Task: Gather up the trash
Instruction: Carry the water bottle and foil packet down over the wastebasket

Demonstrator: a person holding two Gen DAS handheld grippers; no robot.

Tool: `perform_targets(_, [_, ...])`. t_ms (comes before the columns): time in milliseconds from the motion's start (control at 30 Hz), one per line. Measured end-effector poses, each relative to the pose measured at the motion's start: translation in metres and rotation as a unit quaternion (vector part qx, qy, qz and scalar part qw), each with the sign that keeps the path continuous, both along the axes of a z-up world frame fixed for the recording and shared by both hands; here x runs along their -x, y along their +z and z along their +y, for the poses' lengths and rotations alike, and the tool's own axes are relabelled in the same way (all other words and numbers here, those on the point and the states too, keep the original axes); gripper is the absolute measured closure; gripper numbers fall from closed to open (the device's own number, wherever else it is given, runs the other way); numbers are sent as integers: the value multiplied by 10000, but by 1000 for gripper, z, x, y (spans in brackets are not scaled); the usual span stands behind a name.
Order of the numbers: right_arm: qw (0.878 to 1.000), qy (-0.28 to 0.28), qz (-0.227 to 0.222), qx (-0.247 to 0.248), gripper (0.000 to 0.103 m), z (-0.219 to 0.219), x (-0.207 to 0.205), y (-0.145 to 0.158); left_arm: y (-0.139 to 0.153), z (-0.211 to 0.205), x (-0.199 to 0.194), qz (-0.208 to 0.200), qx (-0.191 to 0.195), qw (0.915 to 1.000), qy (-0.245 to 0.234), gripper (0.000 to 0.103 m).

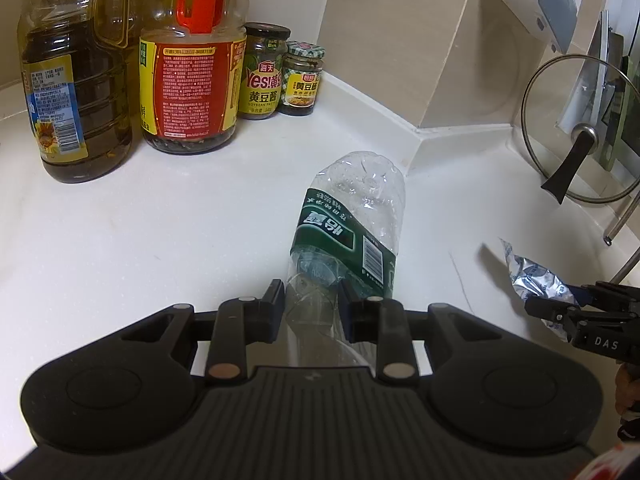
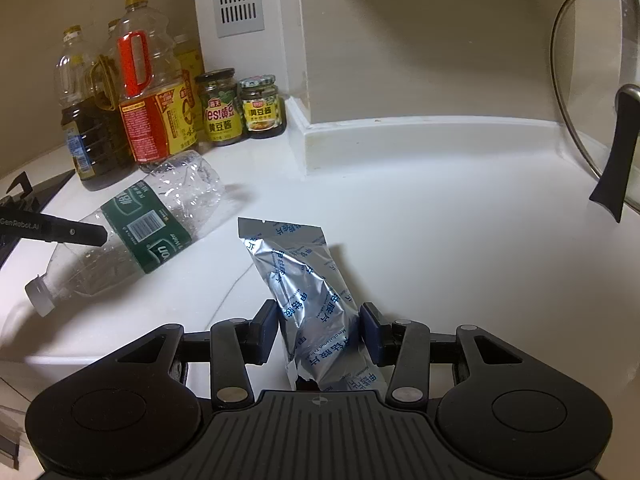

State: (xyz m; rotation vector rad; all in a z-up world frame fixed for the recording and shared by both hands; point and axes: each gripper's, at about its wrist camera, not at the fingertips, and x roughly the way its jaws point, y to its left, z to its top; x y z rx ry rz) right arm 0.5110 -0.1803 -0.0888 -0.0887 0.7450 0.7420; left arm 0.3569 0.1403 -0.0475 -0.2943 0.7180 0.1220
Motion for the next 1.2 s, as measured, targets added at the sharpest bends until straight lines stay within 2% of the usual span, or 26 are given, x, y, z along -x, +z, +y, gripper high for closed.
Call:
perform_targets(733, [9999,-91,-63,-128,58,-2,24,8,14,13,38,-220,173,9995,-151,78])
perform_targets(1200, [9994,-178,-120,-283,58,7,93,24,25,21,97,-419,330,9973,-507,78])
